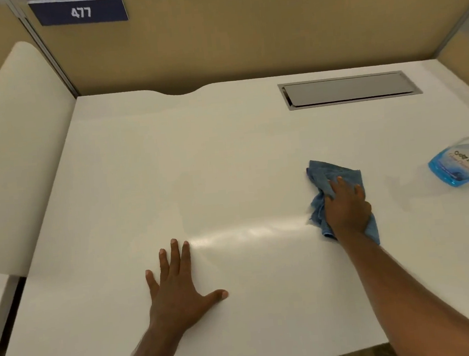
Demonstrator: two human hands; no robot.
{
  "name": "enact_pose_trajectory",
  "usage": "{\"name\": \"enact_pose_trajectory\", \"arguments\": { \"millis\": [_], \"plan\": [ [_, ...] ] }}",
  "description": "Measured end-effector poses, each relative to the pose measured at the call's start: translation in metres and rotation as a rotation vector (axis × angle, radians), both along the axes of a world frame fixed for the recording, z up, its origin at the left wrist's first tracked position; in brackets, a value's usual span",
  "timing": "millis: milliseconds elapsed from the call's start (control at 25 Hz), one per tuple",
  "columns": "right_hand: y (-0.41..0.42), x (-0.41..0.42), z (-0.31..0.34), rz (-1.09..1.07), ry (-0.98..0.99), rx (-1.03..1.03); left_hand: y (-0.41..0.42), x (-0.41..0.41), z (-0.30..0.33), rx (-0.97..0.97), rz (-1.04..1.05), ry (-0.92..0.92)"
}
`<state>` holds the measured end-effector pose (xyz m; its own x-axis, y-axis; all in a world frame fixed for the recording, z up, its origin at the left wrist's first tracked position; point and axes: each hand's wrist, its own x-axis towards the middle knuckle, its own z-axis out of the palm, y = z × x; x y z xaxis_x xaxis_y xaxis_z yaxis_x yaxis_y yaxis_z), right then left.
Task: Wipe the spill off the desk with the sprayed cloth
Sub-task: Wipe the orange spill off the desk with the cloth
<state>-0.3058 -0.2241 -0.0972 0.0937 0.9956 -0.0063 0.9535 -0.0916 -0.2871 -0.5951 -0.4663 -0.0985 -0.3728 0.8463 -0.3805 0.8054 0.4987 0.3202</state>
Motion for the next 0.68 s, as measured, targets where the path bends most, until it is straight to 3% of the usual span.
{"name": "enact_pose_trajectory", "arguments": {
  "millis": [240, 440, 520, 600, 680],
  "plan": [
    [-0.027, 0.086, 0.026, -0.314, 0.111, -0.050, 0.020, 0.042, 0.018, 0.102, -0.103, 0.027],
    [-0.038, 0.117, 0.065, -0.289, 0.339, 0.286, 0.056, 0.098, 0.040, 0.209, -0.198, 0.000],
    [-0.037, 0.128, 0.085, -0.230, 0.655, 0.316, 0.073, 0.126, 0.052, 0.265, -0.220, -0.075],
    [-0.037, 0.135, 0.102, -0.235, 1.118, 0.256, 0.090, 0.157, 0.066, 0.318, -0.207, -0.246],
    [-0.043, 0.138, 0.117, -0.213, 1.638, -0.052, 0.108, 0.188, 0.084, 0.326, -0.122, -0.495]
  ]
}}
